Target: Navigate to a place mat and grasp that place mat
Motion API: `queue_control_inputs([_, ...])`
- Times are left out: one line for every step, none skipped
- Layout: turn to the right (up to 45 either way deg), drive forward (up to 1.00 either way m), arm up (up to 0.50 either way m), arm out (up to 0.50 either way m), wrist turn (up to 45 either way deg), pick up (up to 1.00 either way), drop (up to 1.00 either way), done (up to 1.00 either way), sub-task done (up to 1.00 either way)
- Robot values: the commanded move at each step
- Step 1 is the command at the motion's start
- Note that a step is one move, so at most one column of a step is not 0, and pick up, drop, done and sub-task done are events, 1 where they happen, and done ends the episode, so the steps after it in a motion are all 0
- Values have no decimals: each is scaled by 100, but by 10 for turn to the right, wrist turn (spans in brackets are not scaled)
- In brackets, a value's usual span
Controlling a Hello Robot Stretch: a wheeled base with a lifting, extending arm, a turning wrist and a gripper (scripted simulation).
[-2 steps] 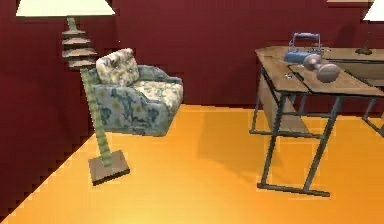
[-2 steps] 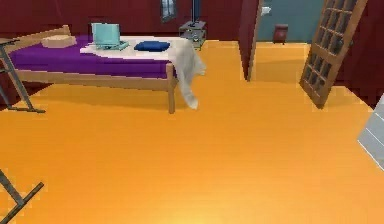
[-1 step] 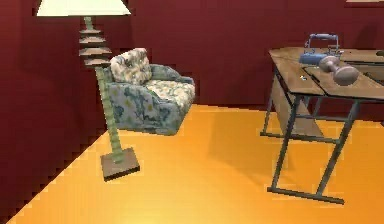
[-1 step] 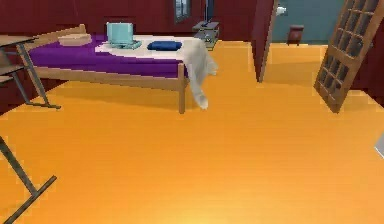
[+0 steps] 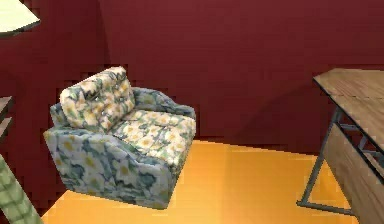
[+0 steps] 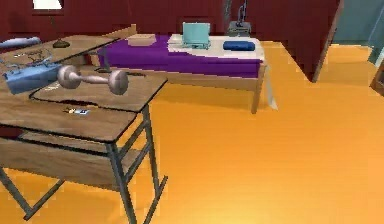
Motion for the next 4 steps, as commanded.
queue_control_inputs([-120, 0, 0, 0, 0, 0, 0, 0, 0])
queue_control_inputs([0, 5, 0, 0, 0, 0, 0, 0, 0])
queue_control_inputs([-120, 0, 0, 0, 0, 0, 0, 0, 0])
queue_control_inputs([450, 0, 0, 0, 0, 0, 0, 0, 0])
